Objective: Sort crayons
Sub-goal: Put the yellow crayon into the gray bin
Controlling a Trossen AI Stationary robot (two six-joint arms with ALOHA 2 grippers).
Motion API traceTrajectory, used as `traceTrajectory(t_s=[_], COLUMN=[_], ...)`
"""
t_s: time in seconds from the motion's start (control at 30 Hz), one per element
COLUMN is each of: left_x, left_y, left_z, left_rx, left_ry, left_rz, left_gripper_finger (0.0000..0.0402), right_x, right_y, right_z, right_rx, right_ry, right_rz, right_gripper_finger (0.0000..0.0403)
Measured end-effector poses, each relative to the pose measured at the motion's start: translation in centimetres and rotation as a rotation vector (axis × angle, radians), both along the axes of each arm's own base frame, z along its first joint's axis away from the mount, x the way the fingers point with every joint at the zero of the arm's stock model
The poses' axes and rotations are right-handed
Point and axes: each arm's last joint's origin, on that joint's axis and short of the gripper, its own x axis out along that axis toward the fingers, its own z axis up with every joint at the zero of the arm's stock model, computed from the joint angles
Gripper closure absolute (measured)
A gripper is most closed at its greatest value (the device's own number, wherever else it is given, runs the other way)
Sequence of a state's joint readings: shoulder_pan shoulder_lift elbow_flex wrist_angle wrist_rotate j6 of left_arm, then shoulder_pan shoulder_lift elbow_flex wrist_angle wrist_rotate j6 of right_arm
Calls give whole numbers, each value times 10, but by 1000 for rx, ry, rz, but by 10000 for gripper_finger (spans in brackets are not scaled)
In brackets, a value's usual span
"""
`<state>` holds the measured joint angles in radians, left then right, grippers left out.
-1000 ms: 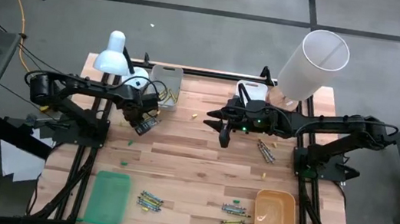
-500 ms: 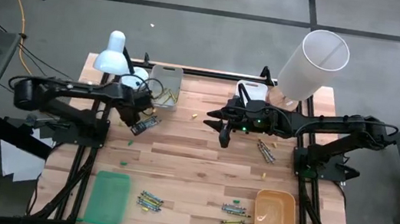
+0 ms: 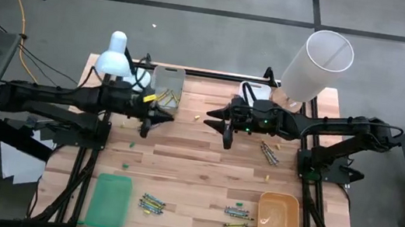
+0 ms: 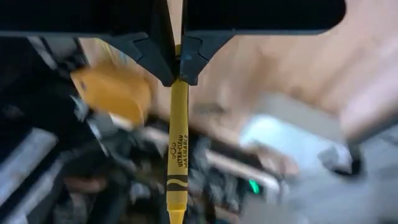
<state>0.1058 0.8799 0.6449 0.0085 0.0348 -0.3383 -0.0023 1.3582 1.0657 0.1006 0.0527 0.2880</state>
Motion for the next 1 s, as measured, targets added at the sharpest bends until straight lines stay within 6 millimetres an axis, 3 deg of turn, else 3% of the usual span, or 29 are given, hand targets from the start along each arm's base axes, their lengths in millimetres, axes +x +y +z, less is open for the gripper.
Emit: traceTrajectory(t_s=[0.27,0.4,0.57,0.8,1.0], left_x=[1,1,9,34,40], left_y=[6,23,63,110,128], left_z=[-2,-6,-12,-63,-93], left_rx=[15,28,-5,-166,-246], left_ry=[19,278,574,792,892], left_rz=[192,440,660,729,784], left_gripper_finger=[401,401,401,401,400], right_x=[0,0,0,0,0], right_y=[0,0,0,0,0], right_z=[0,0,0,0,-1], right_rx=[0,0,-1,11,25], right_ry=[-1,-1,-1,0,5], right_rz=[1,1,-3,-6,-9], right_gripper_finger=[253,253,253,253,253])
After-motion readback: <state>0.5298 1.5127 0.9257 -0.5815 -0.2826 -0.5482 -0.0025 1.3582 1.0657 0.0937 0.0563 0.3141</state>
